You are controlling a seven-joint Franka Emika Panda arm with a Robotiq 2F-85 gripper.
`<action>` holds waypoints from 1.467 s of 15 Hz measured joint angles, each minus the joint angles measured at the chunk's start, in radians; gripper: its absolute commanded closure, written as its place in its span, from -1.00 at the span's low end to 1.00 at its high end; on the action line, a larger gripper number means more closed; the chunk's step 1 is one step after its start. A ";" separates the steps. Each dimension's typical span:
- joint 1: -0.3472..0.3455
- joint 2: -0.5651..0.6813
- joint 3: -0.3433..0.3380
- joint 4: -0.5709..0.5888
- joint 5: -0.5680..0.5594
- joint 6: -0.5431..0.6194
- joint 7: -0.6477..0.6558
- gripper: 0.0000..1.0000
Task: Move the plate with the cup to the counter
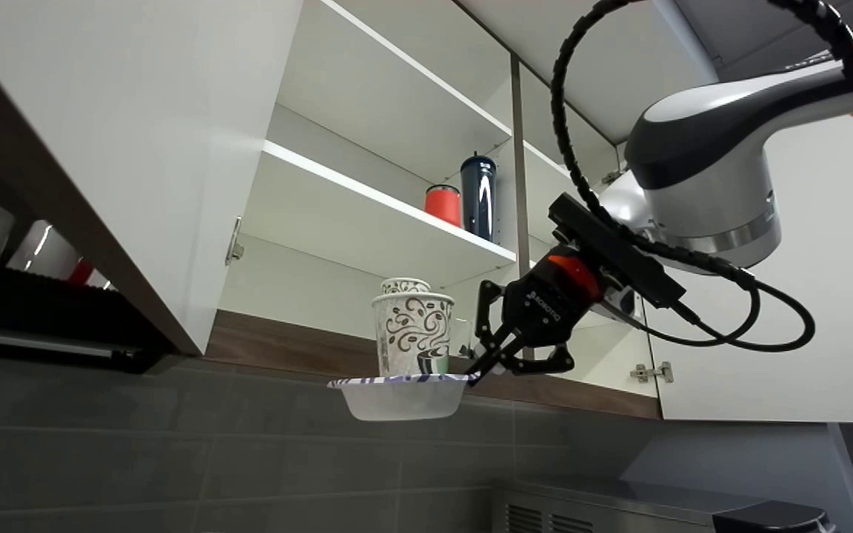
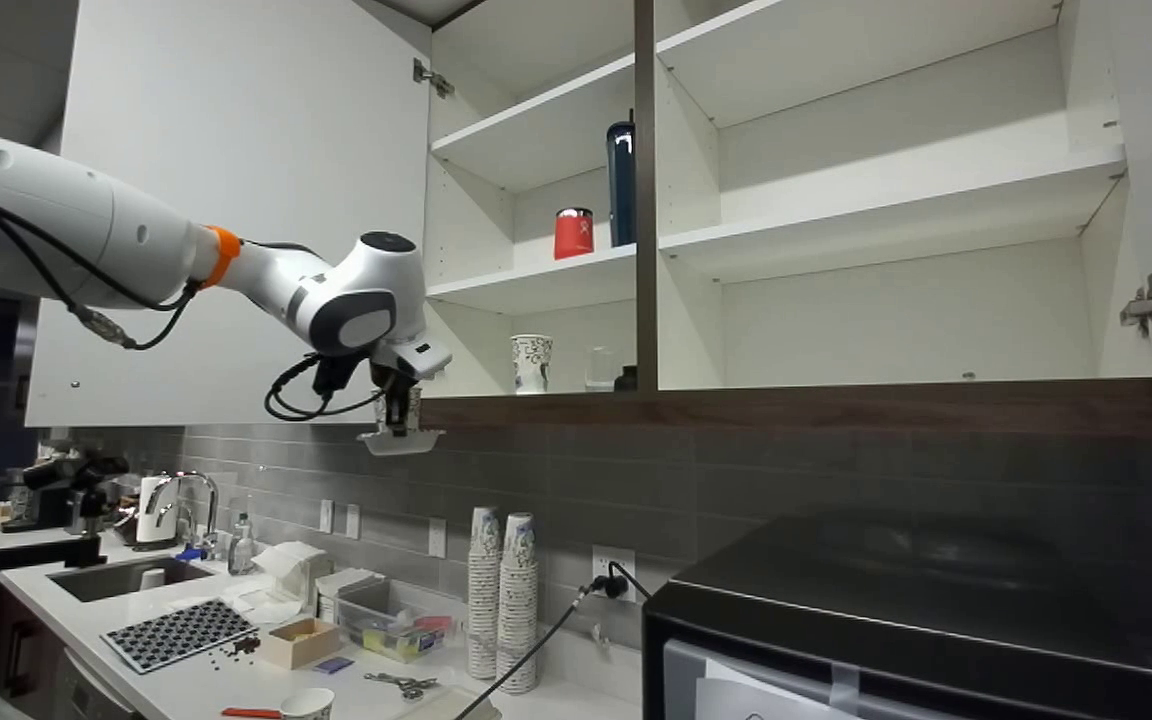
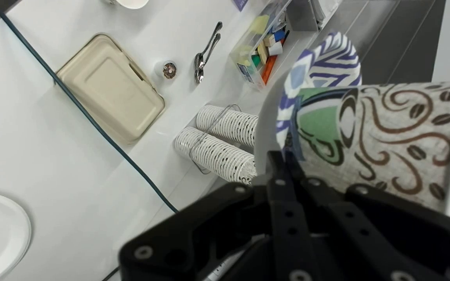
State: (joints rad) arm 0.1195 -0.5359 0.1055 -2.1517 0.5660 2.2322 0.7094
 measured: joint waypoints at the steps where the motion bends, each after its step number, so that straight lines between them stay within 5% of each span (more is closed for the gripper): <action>1: 0.000 0.000 0.000 0.000 0.000 0.000 0.000 0.96; 13: -0.020 0.029 -0.028 -0.072 0.001 -0.010 -0.038 0.99; 17: -0.026 0.028 -0.056 -0.185 0.059 0.104 -0.192 0.99; 22: 0.005 0.029 -0.091 -0.313 0.272 0.259 -0.464 0.99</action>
State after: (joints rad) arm 0.1244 -0.5069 0.0141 -2.4651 0.8381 2.4914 0.2459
